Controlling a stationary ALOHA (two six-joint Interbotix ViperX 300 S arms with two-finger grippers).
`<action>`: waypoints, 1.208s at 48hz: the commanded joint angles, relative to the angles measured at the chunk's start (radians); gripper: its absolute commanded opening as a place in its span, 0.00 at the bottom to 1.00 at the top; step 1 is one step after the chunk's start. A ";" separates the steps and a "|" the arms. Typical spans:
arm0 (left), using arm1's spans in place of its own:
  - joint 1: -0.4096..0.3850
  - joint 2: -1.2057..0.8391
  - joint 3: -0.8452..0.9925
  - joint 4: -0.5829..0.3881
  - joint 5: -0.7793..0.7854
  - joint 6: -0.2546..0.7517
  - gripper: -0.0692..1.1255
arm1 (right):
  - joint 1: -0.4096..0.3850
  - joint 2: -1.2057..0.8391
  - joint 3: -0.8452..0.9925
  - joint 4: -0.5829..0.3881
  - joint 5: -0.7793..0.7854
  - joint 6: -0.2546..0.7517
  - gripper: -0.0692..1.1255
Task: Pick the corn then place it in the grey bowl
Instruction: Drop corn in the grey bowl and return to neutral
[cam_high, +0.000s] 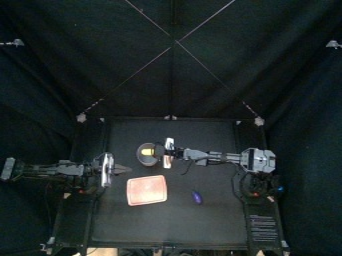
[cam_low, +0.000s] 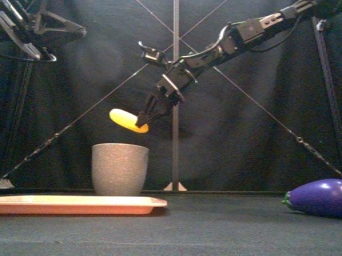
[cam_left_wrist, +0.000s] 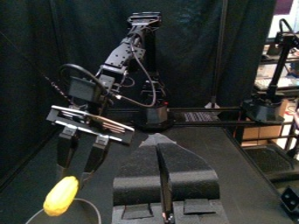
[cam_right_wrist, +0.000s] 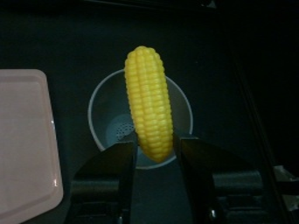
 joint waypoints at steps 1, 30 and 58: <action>0.002 -0.002 -0.021 0.003 -0.005 0.002 0.03 | -0.009 -0.021 -0.032 0.021 -0.006 -0.003 0.67; 0.003 -0.002 -0.025 0.018 -0.005 0.005 0.03 | -0.025 -0.238 0.109 0.044 -0.075 0.006 0.92; 0.034 -0.034 -0.040 0.074 -0.008 0.005 0.03 | 0.051 -0.974 0.638 0.161 -0.219 0.006 0.92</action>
